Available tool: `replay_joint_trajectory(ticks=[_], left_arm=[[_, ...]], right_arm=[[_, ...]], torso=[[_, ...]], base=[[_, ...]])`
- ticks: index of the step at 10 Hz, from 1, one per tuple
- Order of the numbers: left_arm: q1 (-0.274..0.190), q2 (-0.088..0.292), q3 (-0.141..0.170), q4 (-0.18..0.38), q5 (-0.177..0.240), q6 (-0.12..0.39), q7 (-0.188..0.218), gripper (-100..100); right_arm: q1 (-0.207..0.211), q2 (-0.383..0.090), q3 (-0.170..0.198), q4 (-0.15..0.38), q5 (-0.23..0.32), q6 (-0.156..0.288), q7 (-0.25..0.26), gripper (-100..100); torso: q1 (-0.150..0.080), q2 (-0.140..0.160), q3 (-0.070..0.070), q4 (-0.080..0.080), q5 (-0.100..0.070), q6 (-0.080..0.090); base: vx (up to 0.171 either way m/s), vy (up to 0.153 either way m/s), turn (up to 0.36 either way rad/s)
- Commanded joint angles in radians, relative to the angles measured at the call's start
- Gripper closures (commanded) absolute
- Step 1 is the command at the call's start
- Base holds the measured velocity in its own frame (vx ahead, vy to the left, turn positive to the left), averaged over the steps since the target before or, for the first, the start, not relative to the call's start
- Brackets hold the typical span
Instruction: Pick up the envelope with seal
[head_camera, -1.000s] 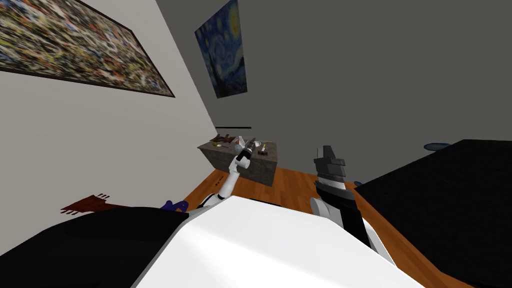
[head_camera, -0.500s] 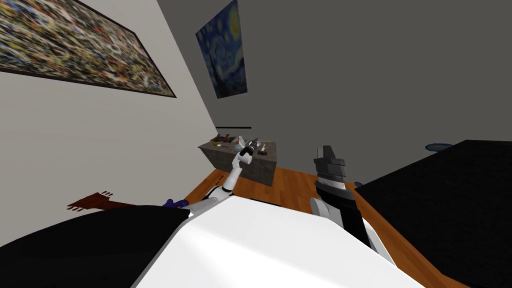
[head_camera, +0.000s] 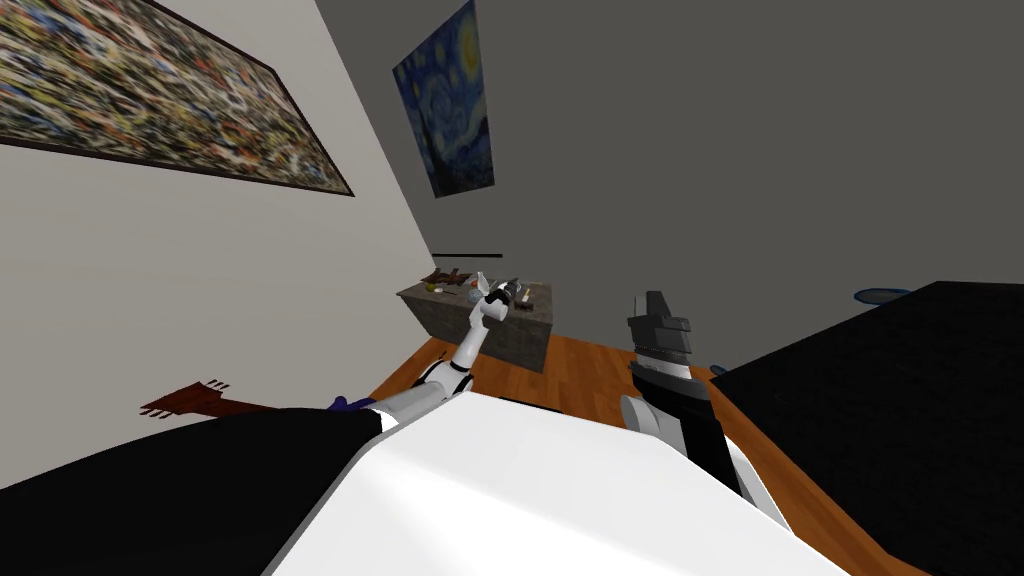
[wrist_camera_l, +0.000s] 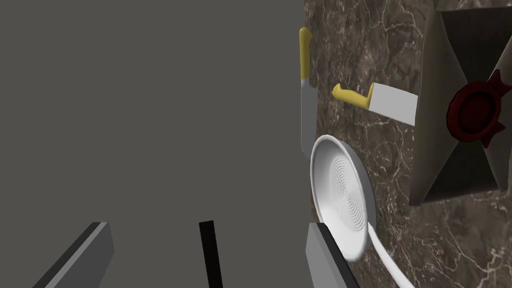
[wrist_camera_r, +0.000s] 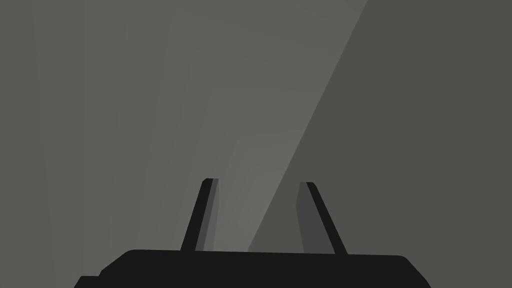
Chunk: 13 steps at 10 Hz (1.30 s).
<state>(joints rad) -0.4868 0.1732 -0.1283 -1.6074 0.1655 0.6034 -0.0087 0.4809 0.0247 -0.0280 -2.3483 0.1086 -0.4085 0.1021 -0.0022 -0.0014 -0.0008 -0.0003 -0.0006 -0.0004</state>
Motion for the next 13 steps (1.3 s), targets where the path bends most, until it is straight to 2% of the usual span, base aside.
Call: replay_joint_trajectory(ticks=[1,2,3,4,5,6,7,8,9,10,11,13], left_arm=[[-0.042,0.001,0.002,0.050,0.006,0.050,0.002,-100],[-0.042,0.001,0.002,0.061,0.006,0.061,0.002,-100],[-0.085,-0.002,0.007,0.097,0.011,0.100,0.006,-100],[-0.099,-0.002,0.007,0.123,0.011,0.129,0.006,-100],[-0.099,-0.002,0.007,0.128,0.011,0.131,0.006,-100],[-0.141,-0.005,0.012,0.163,0.017,0.177,0.010,-100],[-0.154,-0.005,0.012,0.194,0.017,0.201,0.010,-100],[-0.154,-0.005,0.012,0.196,0.017,0.201,0.010,-100],[-0.199,-0.008,0.019,0.233,0.022,0.251,0.015,-100],[-0.208,-0.008,0.019,0.261,0.022,0.269,0.015,-100],[-0.249,-0.011,0.027,0.293,0.027,0.301,0.020,-100],[-0.260,-0.011,0.027,0.334,0.027,0.336,0.020,-100]], right_arm=[[0.000,0.000,0.000,0.000,0.000,0.000,0.000,0],[0.000,0.000,0.000,0.000,0.000,0.000,0.000,0],[0.000,0.000,0.000,0.000,0.000,0.000,0.000,0],[0.000,0.000,0.000,0.000,0.000,0.000,0.000,0],[0.000,0.000,0.000,0.000,0.000,0.000,0.000,0],[0.000,0.000,0.000,0.000,0.000,0.000,0.000,0],[0.000,0.000,0.000,0.000,0.000,0.000,0.000,0],[0.000,0.000,0.000,0.000,0.000,0.000,0.000,0],[0.000,0.000,0.000,0.000,0.000,0.000,0.000,0],[0.000,0.000,0.000,0.000,0.000,0.000,0.000,0],[0.000,0.000,0.000,0.000,0.000,0.000,0.000,0],[0.000,0.000,0.000,0.000,0.000,0.000,0.000,0]], torso=[[0.000,0.000,0.000,0.000,0.000,0.000],[0.000,0.000,0.000,0.000,0.000,0.000],[0.001,0.000,0.000,0.000,0.000,0.000],[0.001,0.000,0.000,0.000,0.000,0.000],[0.001,0.000,0.000,0.000,0.000,0.000],[0.001,0.000,0.000,0.000,0.000,0.000],[0.001,0.000,0.000,0.000,0.000,0.000],[0.001,0.000,0.000,0.000,0.000,0.000],[0.001,0.000,0.000,0.000,0.000,0.000],[0.001,-0.001,0.000,0.000,0.000,0.000],[0.001,-0.001,-0.001,0.000,0.000,0.000],[0.001,-0.002,-0.001,-0.001,0.000,0.000]], base=[[0.014,-0.027,0.010],[0.007,-0.010,-0.003],[0.013,-0.016,0.011],[0.017,-0.020,0.009],[0.010,-0.011,0.003],[0.021,-0.018,0.011],[0.023,-0.022,0.006],[0.013,-0.011,0.001],[0.026,-0.024,0.011],[0.029,-0.017,0.005],[0.044,-0.011,0.006],[0.030,-0.014,0.002]])
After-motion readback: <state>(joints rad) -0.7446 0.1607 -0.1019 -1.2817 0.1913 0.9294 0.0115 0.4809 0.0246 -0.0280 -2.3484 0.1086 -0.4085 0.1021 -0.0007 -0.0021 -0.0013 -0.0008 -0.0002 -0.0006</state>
